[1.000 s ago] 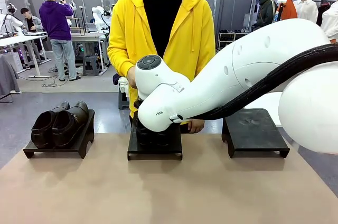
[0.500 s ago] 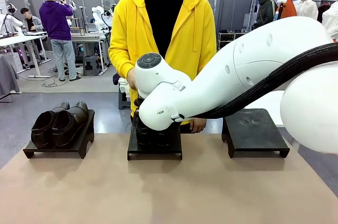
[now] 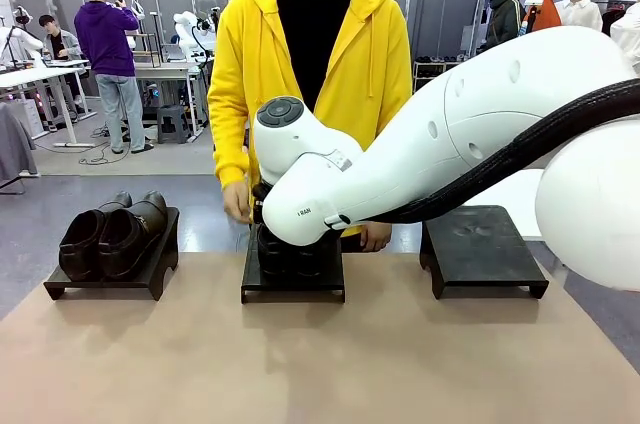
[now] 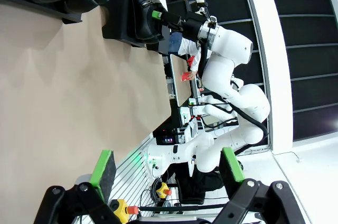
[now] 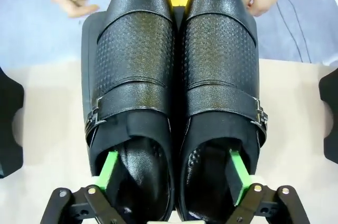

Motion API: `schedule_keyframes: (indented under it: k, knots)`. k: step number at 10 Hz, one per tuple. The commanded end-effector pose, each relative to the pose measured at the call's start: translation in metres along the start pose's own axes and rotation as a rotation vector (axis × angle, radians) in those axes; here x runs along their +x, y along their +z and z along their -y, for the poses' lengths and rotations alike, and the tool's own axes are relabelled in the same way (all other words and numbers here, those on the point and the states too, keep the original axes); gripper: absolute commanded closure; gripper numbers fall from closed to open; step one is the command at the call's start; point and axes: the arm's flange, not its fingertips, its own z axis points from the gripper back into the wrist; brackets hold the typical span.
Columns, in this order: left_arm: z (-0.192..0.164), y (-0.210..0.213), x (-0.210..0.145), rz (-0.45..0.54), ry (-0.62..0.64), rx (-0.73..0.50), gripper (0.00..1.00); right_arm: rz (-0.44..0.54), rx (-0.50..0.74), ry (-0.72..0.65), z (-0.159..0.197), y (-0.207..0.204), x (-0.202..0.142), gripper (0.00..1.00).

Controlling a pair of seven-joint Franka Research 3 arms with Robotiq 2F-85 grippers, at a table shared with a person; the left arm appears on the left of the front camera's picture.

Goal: Place the shoes on the stand as instructed by the person.
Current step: Pick up another pair of Shoes and place it on the Shoes Stand indicated by the person.

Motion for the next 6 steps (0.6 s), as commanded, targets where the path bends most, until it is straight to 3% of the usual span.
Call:
schedule_keyframes:
  k: [1, 2, 6]
  knots:
    - [0.002, 0.000, -0.003, -0.002, -0.014, 0.006, 0.00, 0.044, -0.023, 0.001, 0.004, 0.008, -0.014, 0.00]
    - [0.002, 0.000, -0.003, -0.002, -0.014, 0.006, 0.00, 0.000, 0.000, 0.000, 0.000, 0.000, 0.000, 0.00]
    - [0.002, 0.000, -0.003, -0.002, -0.014, 0.006, 0.00, 0.000, 0.000, 0.000, 0.000, 0.000, 0.000, 0.00]
